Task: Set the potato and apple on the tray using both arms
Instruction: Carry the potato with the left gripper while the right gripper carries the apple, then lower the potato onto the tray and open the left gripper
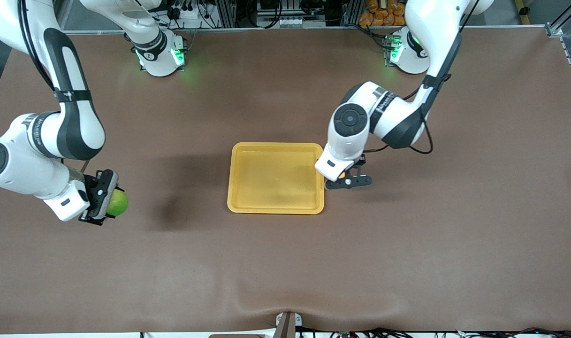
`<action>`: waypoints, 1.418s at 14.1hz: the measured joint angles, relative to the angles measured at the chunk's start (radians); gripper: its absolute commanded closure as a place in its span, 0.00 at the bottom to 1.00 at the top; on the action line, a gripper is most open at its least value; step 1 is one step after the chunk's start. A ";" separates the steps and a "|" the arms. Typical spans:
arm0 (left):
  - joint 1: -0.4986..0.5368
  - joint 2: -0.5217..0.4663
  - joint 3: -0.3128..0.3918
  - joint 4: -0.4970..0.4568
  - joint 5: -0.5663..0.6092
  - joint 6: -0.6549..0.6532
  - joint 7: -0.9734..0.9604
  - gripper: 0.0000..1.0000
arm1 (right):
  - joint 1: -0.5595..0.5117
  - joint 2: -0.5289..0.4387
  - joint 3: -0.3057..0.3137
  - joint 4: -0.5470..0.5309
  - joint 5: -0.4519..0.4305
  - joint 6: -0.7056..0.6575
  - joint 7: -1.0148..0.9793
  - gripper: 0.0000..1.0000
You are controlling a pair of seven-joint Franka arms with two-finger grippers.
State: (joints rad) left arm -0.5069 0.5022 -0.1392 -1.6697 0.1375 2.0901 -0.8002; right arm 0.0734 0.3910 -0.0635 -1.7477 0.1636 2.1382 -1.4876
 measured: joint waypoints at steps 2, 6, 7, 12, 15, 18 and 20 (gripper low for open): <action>-0.022 0.023 0.000 0.021 0.000 0.000 -0.018 0.85 | 0.031 0.001 0.001 0.000 0.000 -0.039 0.001 1.00; -0.057 0.054 0.000 0.054 0.000 0.001 -0.045 0.85 | 0.126 0.000 0.005 0.001 0.007 -0.108 0.052 1.00; -0.061 0.063 0.000 0.064 0.000 0.001 -0.055 0.86 | 0.163 -0.001 0.006 -0.001 0.008 -0.122 0.097 1.00; -0.079 0.133 0.000 0.127 0.000 0.024 -0.063 0.87 | 0.389 -0.042 0.007 -0.057 0.007 -0.098 0.398 1.00; -0.094 0.174 0.000 0.140 0.000 0.085 -0.060 0.87 | 0.468 -0.060 0.005 -0.082 -0.040 -0.077 0.526 1.00; -0.095 0.202 0.000 0.145 0.000 0.122 -0.021 0.86 | 0.492 -0.062 0.005 -0.111 -0.072 0.005 0.544 1.00; -0.094 0.212 0.002 0.148 0.000 0.132 0.015 0.86 | 0.531 -0.062 0.005 -0.174 -0.073 0.142 0.544 1.00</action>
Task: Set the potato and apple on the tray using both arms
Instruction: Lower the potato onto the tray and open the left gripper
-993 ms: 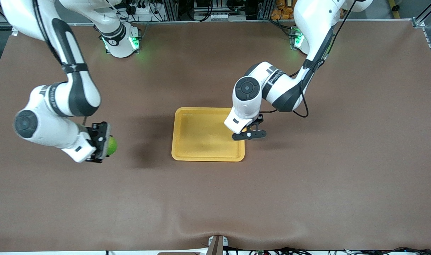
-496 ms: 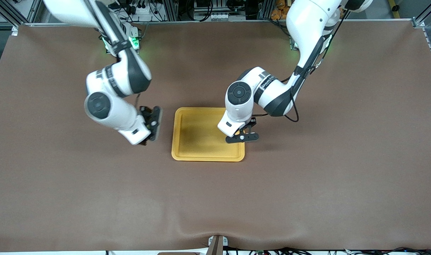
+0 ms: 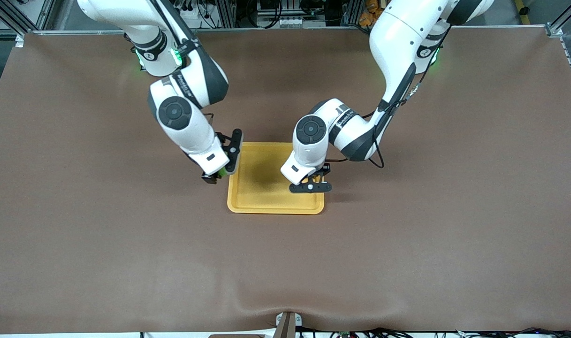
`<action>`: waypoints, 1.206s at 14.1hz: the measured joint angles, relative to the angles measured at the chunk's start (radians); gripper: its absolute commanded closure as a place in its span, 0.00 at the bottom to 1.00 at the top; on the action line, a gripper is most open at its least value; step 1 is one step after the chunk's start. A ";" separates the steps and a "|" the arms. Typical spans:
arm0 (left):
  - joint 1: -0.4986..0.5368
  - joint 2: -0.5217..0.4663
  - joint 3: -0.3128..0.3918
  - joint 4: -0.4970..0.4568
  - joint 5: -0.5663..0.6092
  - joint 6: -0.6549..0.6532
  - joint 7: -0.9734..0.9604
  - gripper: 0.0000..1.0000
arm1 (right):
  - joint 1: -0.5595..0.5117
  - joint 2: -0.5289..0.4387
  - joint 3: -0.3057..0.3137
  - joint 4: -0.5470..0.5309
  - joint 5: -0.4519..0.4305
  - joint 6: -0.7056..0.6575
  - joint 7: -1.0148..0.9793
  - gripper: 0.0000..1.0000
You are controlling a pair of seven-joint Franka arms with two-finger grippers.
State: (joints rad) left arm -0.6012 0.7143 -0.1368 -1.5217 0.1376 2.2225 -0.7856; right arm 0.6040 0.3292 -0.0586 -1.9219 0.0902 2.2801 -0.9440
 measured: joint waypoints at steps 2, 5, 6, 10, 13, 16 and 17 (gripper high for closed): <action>0.000 0.003 0.001 0.001 0.001 0.002 0.024 0.86 | 0.046 0.001 0.000 -0.061 0.000 0.106 0.019 1.00; 0.000 0.011 0.001 0.001 0.007 0.009 0.056 0.82 | 0.059 0.001 -0.002 -0.094 0.000 0.123 0.061 1.00; 0.000 0.015 0.001 0.001 0.019 0.013 0.059 0.81 | 0.059 0.001 -0.004 -0.101 0.000 0.124 0.075 1.00; 0.000 0.029 0.001 0.001 0.058 0.015 0.059 0.71 | 0.064 0.018 -0.003 -0.117 -0.001 0.124 0.112 1.00; 0.000 0.030 0.001 0.001 0.059 0.015 0.059 0.54 | 0.073 0.044 -0.003 -0.117 -0.001 0.135 0.113 1.00; 0.000 0.039 0.001 0.001 0.059 0.020 0.059 0.35 | 0.087 0.072 -0.003 -0.118 -0.001 0.185 0.115 1.00; 0.000 0.044 0.001 0.001 0.059 0.029 0.058 0.29 | 0.091 0.083 -0.002 -0.118 -0.001 0.197 0.115 1.00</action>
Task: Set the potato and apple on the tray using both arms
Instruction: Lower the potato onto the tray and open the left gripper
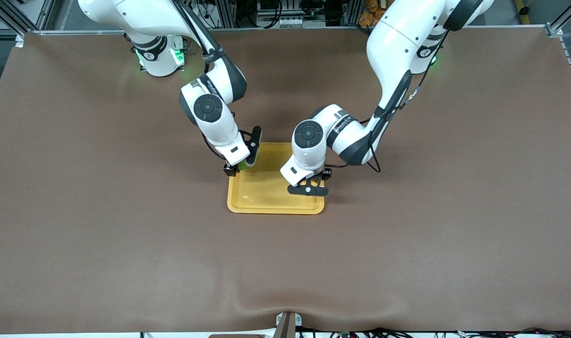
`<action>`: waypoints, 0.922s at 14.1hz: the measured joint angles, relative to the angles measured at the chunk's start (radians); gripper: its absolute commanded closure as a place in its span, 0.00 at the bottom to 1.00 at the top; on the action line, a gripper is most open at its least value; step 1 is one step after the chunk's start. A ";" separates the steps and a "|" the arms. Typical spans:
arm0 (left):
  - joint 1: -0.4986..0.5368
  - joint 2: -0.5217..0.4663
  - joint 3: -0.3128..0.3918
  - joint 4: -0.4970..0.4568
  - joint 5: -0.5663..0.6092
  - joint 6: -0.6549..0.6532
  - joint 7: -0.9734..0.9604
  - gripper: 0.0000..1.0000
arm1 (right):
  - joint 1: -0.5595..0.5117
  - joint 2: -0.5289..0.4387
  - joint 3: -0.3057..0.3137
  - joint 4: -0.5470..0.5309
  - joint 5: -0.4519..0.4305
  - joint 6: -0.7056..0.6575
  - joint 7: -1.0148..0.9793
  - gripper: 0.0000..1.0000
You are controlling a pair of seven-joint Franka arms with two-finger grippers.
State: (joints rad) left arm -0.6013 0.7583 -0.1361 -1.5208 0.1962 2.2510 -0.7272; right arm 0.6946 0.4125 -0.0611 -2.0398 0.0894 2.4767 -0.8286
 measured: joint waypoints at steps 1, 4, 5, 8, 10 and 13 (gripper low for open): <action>0.000 0.005 0.000 0.000 0.000 0.008 -0.001 0.21 | 0.005 0.009 0.000 0.000 0.000 0.010 0.000 1.00; 0.000 0.009 0.001 0.001 0.000 0.014 -0.002 0.00 | 0.014 0.021 0.000 0.000 0.000 0.035 0.000 1.00; 0.001 0.009 0.001 0.001 0.000 0.015 -0.002 0.00 | 0.015 0.022 0.000 0.000 -0.001 0.041 0.000 1.00; 0.002 0.008 0.002 0.011 0.000 0.019 -0.002 0.00 | 0.020 0.030 0.000 0.000 -0.010 0.074 0.000 1.00; 0.004 0.003 0.004 0.024 0.000 0.020 -0.002 0.00 | 0.021 0.046 0.000 0.000 -0.016 0.109 0.000 1.00; 0.019 -0.025 0.010 0.033 0.000 0.014 -0.002 0.00 | 0.023 0.066 0.000 0.001 -0.018 0.137 0.000 1.00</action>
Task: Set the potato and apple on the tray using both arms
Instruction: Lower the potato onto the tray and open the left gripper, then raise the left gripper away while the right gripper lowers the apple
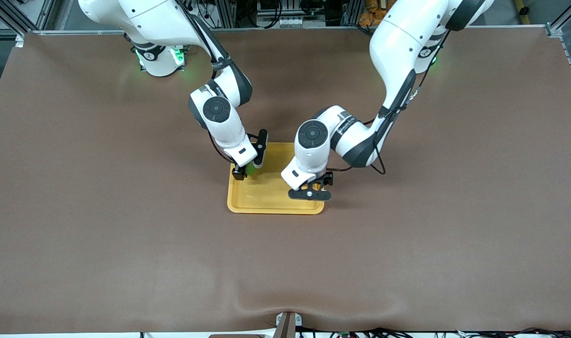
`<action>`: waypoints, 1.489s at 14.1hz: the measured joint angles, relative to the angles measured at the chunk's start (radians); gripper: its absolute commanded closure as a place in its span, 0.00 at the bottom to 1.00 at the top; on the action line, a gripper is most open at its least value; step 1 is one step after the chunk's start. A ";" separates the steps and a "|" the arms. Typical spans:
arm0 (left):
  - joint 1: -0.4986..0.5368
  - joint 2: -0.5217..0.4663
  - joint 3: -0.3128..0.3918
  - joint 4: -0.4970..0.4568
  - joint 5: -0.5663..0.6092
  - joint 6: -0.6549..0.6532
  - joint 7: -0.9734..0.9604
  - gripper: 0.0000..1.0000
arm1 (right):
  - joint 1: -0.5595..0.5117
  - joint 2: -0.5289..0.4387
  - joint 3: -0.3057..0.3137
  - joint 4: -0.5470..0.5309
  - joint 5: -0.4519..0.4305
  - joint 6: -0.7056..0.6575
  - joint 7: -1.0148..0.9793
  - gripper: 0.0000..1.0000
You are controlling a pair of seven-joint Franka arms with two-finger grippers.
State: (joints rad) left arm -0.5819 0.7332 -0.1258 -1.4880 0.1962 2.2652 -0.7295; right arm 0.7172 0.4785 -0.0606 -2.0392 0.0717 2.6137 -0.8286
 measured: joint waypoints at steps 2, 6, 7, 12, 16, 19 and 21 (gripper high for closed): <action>0.020 -0.036 0.002 0.002 0.000 -0.037 0.001 0.00 | 0.001 0.003 0.000 0.002 -0.004 0.003 0.000 1.00; 0.087 -0.123 0.002 0.003 0.000 -0.122 0.055 0.00 | 0.003 0.003 0.001 0.004 -0.020 0.012 0.000 1.00; 0.103 -0.141 0.002 0.003 0.000 -0.140 0.072 0.00 | 0.004 0.004 0.001 0.004 -0.020 0.015 0.000 1.00; 0.159 -0.193 0.001 0.003 0.000 -0.196 0.154 0.00 | 0.008 0.010 0.001 0.004 -0.024 0.028 0.000 1.00; 0.205 -0.223 0.001 0.003 0.000 -0.233 0.184 0.00 | 0.008 0.031 0.000 0.004 -0.028 0.050 0.000 1.00; 0.229 -0.249 0.002 0.003 0.000 -0.288 0.199 0.00 | 0.008 0.037 0.000 0.004 -0.029 0.055 0.000 1.00; 0.245 -0.263 0.001 0.003 0.000 -0.335 0.200 0.00 | 0.008 0.043 0.000 0.004 -0.029 0.062 0.000 1.00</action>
State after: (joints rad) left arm -0.3367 0.4700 -0.1245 -1.4853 0.1966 1.9302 -0.5293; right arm 0.7255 0.5214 -0.0602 -2.0350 0.0424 2.6753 -0.8288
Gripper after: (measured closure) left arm 0.000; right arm 0.185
